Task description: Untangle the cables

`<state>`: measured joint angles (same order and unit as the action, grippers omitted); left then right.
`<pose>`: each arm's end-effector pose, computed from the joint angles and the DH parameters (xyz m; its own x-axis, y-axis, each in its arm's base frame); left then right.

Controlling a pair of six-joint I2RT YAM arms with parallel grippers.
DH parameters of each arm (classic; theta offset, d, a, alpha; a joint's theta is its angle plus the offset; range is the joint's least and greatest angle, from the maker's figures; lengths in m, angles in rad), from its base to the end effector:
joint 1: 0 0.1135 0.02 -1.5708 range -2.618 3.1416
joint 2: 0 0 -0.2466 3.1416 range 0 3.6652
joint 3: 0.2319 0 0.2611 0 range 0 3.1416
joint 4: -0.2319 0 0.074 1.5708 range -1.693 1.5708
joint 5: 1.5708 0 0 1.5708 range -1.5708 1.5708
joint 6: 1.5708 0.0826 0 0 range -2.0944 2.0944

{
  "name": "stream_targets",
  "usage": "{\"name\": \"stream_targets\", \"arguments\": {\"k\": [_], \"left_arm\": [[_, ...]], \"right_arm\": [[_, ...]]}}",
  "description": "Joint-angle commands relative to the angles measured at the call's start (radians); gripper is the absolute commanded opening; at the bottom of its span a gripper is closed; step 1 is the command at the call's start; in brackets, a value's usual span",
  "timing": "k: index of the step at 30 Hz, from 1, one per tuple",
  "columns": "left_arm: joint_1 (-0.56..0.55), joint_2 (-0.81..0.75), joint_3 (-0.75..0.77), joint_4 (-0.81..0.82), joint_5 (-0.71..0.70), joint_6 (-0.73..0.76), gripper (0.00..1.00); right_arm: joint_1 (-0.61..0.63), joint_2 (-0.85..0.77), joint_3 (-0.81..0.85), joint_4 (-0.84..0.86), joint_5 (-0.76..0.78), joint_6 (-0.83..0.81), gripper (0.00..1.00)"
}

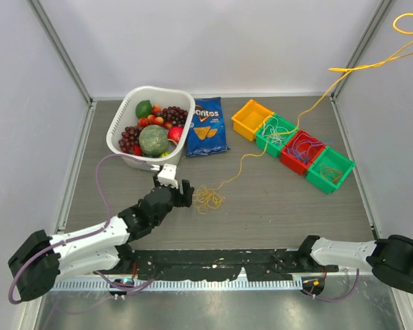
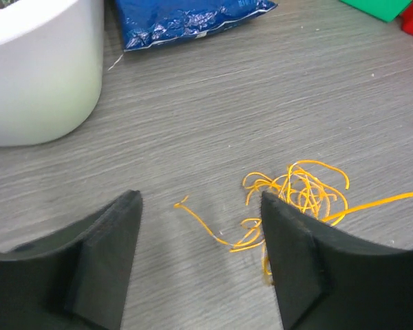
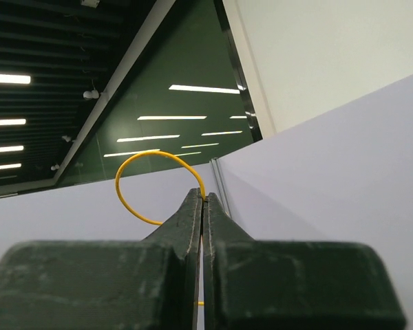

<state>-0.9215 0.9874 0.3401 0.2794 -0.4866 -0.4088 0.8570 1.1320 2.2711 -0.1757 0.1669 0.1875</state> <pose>0.1881 -0.1839 0.1611 -0.3745 -0.0877 -0.9231 0.3175 0.9232 -0.2166 0.0469 0.0332 0.7203 0.4008 0.7435 -0.5353 -0.7715 0.5890 0.2404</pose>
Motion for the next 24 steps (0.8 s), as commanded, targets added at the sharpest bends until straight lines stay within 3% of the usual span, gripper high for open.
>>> {"name": "stream_targets", "arguments": {"k": [1,2,5,11,18,24], "left_arm": [[0.030,-0.143,0.056,-0.054,0.112,-0.032,0.82],[0.030,-0.176,0.066,-0.028,0.178,-0.030,0.89],[0.032,-0.220,0.141,0.004,0.318,-0.022,0.96],[0.030,-0.092,0.414,0.000,0.532,-0.022,0.99],[0.027,0.183,0.540,0.263,0.718,-0.065,0.98],[0.012,0.374,0.577,0.386,0.714,-0.067,0.97]], "right_arm": [[0.004,-0.018,-0.071,0.024,0.002,-0.010,0.01],[0.004,-0.037,-0.093,0.024,0.008,-0.005,0.01],[0.002,-0.074,-0.238,0.022,0.031,0.003,0.01],[0.002,-0.127,-0.436,0.027,0.054,0.055,0.01],[0.004,-0.109,-0.430,0.010,-0.009,0.109,0.01],[0.002,-0.084,-0.389,-0.015,-0.049,0.125,0.01]]}}
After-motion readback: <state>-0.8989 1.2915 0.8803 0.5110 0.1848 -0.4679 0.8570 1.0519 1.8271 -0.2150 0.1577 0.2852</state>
